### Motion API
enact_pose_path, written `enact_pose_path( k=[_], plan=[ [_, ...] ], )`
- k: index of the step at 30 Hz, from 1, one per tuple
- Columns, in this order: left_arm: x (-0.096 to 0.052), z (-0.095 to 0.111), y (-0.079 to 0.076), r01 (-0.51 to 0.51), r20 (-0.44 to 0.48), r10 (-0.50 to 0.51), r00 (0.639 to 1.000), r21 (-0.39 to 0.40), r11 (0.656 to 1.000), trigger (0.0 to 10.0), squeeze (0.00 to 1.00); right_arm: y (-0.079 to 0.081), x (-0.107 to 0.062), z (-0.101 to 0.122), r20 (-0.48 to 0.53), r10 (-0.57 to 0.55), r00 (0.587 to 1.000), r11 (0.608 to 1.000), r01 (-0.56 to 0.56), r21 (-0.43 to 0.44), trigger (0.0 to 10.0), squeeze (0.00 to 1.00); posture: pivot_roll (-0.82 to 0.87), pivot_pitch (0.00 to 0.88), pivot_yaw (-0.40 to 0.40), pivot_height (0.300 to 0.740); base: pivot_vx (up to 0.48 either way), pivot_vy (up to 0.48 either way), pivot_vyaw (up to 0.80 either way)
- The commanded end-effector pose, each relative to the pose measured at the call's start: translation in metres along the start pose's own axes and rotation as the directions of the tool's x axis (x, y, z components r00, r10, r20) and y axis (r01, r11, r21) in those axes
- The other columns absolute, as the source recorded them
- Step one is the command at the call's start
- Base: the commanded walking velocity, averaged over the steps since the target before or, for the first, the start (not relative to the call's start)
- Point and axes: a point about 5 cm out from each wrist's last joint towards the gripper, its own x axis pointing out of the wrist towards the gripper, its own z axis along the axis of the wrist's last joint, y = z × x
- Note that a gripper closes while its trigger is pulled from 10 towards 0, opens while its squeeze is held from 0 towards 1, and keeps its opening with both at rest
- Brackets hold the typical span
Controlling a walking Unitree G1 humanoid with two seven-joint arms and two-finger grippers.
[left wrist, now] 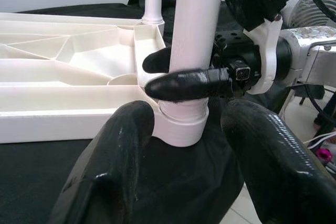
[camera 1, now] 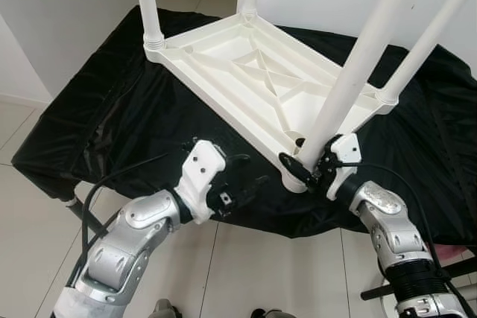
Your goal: Building children table
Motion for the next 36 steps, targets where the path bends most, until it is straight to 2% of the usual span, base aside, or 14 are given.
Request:
enact_pose_path(
  k=[1, 6, 7, 14, 16, 17, 20, 21, 22, 25, 26, 28, 35, 36],
  plan=[
    [0.002, -0.003, 0.004, -0.094, -0.008, 0.094, 0.996, -0.015, 0.995, 10.0, 0.0, -0.004, -0.008, -0.008, -0.036, -0.048, 0.998, 0.999, 0.049, 0.011, 0.0, 0.0, 0.02, 0.096, -0.062, 0.74, 0.0, 0.0, 0.0],
    [0.004, -0.004, 0.003, -0.094, -0.004, 0.094, 0.996, -0.017, 0.995, 10.0, 0.0, -0.005, -0.012, -0.007, -0.022, -0.09, 0.996, 0.996, 0.091, 0.021, 0.2, 0.0, 0.02, 0.098, -0.062, 0.74, 0.0, 0.0, 0.0],
    [0.004, -0.004, 0.003, -0.098, -0.001, 0.098, 0.995, -0.019, 0.995, 10.0, 0.0, -0.005, -0.012, -0.005, -0.01, -0.122, 0.992, 0.992, 0.122, 0.038, 10.0, 0.0, 0.01, 0.098, -0.063, 0.74, 0.0, 0.0, 0.0],
    [0.007, -0.005, 0.002, -0.104, 0.005, 0.104, 0.995, -0.03, 0.994, 10.0, 0.0, 0.005, -0.009, 0.004, 0.077, -0.313, 0.947, 0.947, 0.306, 0.094, 10.0, 0.0, 0.0, 0.094, -0.057, 0.74, 0.0, 0.0, 0.0],
    [0.007, -0.005, 0.002, -0.104, 0.005, 0.104, 0.995, -0.03, 0.994, 10.0, 0.0, 0.005, -0.009, 0.004, 0.077, -0.313, 0.947, 0.947, 0.306, 0.094, 10.0, 0.0, 0.0, 0.094, -0.057, 0.74, 0.0, 0.0, 0.0],
    [0.009, -0.005, 0.0, -0.099, 0.006, 0.099, 0.995, -0.033, 0.995, 10.0, 0.0, 0.011, -0.003, 0.005, 0.083, -0.404, 0.911, 0.911, 0.392, 0.127, 10.0, 0.0, 0.01, 0.095, -0.056, 0.74, 0.0, 0.0, 0.0],
    [0.009, -0.006, -0.001, -0.094, 0.006, 0.094, 0.996, -0.035, 0.995, 10.0, 0.0, 0.015, -0.001, 0.006, 0.083, -0.452, 0.888, 0.889, 0.441, 0.126, 10.0, 0.0, 0.01, 0.095, -0.056, 0.74, 0.0, 0.0, 0.0],
    [0.009, -0.006, -0.002, -0.091, 0.005, 0.091, 0.996, -0.033, 0.995, 10.0, 0.0, 0.02, 0.0, 0.009, 0.094, -0.546, 0.832, 0.834, 0.53, 0.154, 10.0, 0.0, 0.01, 0.095, -0.061, 0.74, 0.0, 0.0, 0.0],
    [0.009, -0.006, -0.002, -0.091, 0.005, 0.091, 0.996, -0.033, 0.995, 10.0, 0.0, 0.02, 0.0, 0.009, 0.094, -0.546, 0.832, 0.834, 0.53, 0.154, 10.0, 0.0, 0.01, 0.095, -0.061, 0.74, 0.0, 0.0, 0.0],
    [0.008, -0.006, -0.001, -0.101, 0.003, 0.101, 0.995, -0.028, 0.994, 10.0, 0.0, 0.029, -0.001, 0.005, 0.044, -0.681, 0.731, 0.723, 0.661, 0.201, 10.0, 0.0, 0.03, 0.092, -0.07, 0.74, 0.0, 0.0, 0.0],
    [0.008, -0.006, -0.001, -0.101, 0.003, 0.101, 0.995, -0.028, 0.994, 10.0, 0.0, 0.029, -0.001, 0.005, 0.044, -0.681, 0.731, 0.723, 0.661, 0.201, 10.0, 0.0, 0.03, 0.092, -0.07, 0.74, 0.0, 0.0, 0.0],
    [0.006, -0.005, 0.0, -0.114, 0.009, 0.114, 0.993, -0.035, 0.993, 10.0, 0.0, 0.041, 0.002, 0.002, 0.007, -0.714, 0.7, 0.684, 0.696, 0.218, 10.0, 0.0, 0.03, 0.089, -0.069, 0.74, 0.0, 0.0, 0.0],
    [0.006, -0.005, 0.0, -0.115, 0.007, 0.115, 0.993, -0.037, 0.993, 10.0, 0.0, 0.044, 0.006, 0.007, 0.039, -0.686, 0.727, 0.713, 0.66, 0.236, 10.0, 0.0, 0.03, 0.087, -0.068, 0.74, 0.0, 0.0, 0.0],
    [0.006, -0.006, 0.001, -0.11, -0.002, 0.11, 0.994, -0.037, 0.993, 10.0, 0.0, 0.042, 0.005, 0.01, 0.062, -0.673, 0.737, 0.722, 0.636, 0.273, 10.0, 1.0, 0.04, 0.086, -0.065, 0.74, 0.0, 0.0, 0.0]
  ],
)
